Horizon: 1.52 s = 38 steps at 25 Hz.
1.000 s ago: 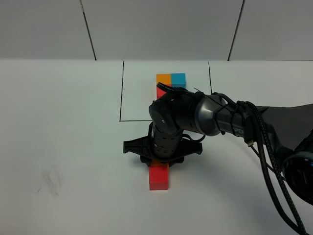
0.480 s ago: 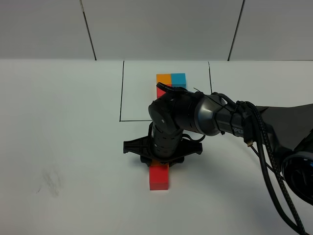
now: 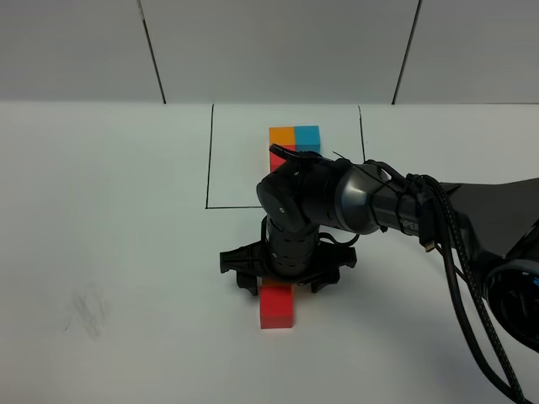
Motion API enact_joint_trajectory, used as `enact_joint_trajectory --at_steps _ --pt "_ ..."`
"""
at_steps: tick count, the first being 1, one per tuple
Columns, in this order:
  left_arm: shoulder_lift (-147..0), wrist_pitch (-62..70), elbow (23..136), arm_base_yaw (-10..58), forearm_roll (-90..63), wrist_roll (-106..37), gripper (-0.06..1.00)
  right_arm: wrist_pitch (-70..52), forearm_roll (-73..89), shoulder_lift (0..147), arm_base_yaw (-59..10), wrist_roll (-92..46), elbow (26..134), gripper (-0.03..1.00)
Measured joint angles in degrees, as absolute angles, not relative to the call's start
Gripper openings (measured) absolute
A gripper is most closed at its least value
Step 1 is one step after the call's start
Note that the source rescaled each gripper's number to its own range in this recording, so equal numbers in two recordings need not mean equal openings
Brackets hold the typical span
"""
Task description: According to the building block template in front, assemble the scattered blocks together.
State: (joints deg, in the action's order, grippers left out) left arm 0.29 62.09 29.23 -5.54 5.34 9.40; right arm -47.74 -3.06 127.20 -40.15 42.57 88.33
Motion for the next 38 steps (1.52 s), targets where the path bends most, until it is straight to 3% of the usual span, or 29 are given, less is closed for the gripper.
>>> enact_joint_trajectory --at_steps 3,6,12,17,22,30,34,38 --pt "0.3 62.1 29.2 -5.5 5.3 9.4 0.82 -49.5 -4.2 127.1 -40.2 41.4 89.4 0.92" --pt "0.3 62.1 29.2 -5.5 5.3 9.4 0.82 -50.1 -3.8 127.0 -40.2 38.8 92.4 0.99" --pt "0.3 62.1 29.2 -5.5 5.3 9.4 0.82 -51.9 -0.3 124.9 -40.2 28.1 99.8 1.00" --pt "0.3 62.1 29.2 -5.5 5.3 9.4 0.82 -57.8 -6.6 117.4 -38.3 26.0 103.8 0.96" --pt "0.3 62.1 29.2 -5.5 5.3 9.4 0.82 -67.8 -12.5 109.7 -29.8 25.0 103.9 0.95" --pt "0.3 62.1 29.2 -5.5 5.3 9.4 0.82 -69.3 -12.4 99.2 -12.4 16.4 101.1 0.95" --pt "0.3 62.1 29.2 -5.5 5.3 9.4 0.82 -69.5 -7.7 97.0 -2.8 10.6 96.3 0.95" --pt "0.3 62.1 29.2 -5.5 5.3 9.4 0.82 -69.5 -6.5 96.7 1.6 7.7 88.6 0.95"
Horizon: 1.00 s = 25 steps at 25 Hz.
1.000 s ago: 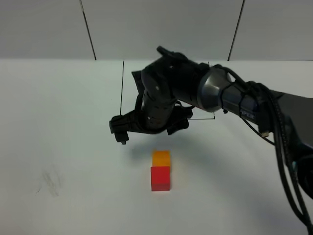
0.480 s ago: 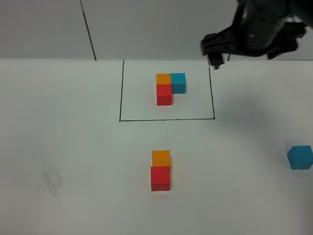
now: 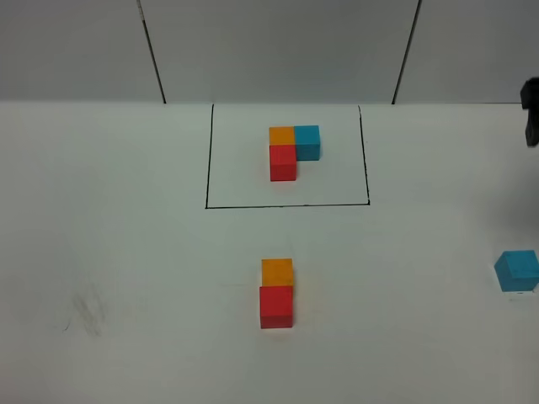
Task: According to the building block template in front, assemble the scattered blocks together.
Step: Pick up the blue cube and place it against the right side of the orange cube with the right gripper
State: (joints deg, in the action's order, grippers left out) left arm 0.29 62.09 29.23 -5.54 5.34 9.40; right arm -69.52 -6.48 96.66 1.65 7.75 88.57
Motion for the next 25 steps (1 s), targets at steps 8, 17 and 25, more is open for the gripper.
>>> enact_joint_trajectory --at_steps 8,17,25 --pt "0.3 62.1 29.2 -5.5 5.3 9.4 0.82 -63.6 -4.8 96.7 2.0 7.1 71.8 0.95" --pt "0.3 62.1 29.2 -5.5 5.3 9.4 0.82 -50.3 -1.5 96.6 1.5 5.5 61.0 0.94" --pt "0.3 62.1 29.2 -5.5 5.3 9.4 0.82 -45.4 -1.3 96.6 1.5 3.3 60.9 0.93"
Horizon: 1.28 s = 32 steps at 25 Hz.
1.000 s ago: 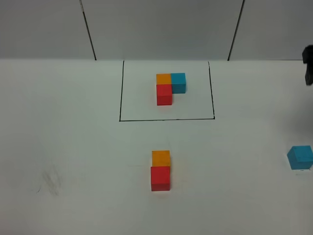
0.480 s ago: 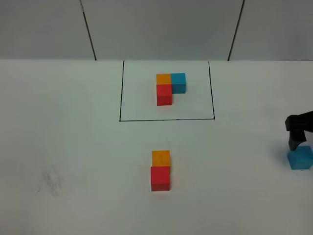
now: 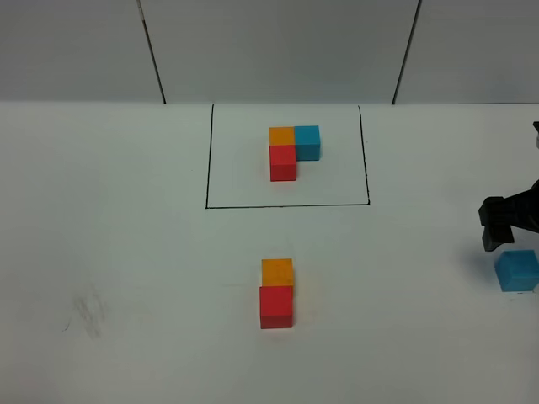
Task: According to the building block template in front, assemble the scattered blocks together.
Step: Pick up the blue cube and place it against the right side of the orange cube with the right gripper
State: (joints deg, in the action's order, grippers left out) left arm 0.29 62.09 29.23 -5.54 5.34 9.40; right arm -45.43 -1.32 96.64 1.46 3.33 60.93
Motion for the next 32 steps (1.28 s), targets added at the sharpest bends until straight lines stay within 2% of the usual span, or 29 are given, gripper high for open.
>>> enact_joint_trajectory --at_steps 14,32 --pt "0.3 62.1 29.2 -5.5 5.3 9.4 0.82 -40.5 -3.6 105.3 1.8 3.3 60.9 0.93" --pt "0.3 62.1 29.2 -5.5 5.3 9.4 0.82 -39.8 -3.7 109.6 3.5 2.9 60.9 0.90"
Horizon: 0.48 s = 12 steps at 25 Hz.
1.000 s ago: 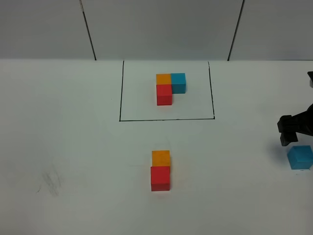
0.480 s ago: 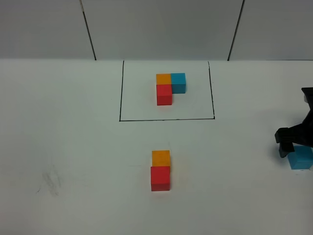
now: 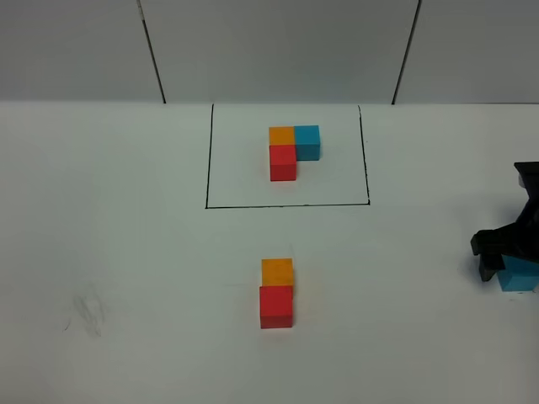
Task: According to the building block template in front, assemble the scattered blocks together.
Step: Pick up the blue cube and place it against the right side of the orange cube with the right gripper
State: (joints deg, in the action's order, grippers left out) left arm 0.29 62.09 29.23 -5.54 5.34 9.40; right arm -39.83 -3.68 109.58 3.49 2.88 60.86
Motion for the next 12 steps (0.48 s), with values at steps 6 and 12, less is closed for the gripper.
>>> enact_joint_trajectory --at_steps 6,12 --pt "0.3 62.1 29.2 -5.5 5.3 9.4 0.82 -39.8 -3.7 109.6 3.5 2.8 60.9 0.68" --pt "0.3 62.1 29.2 -5.5 5.3 9.4 0.82 -40.6 -3.7 109.6 3.5 2.8 60.9 0.47"
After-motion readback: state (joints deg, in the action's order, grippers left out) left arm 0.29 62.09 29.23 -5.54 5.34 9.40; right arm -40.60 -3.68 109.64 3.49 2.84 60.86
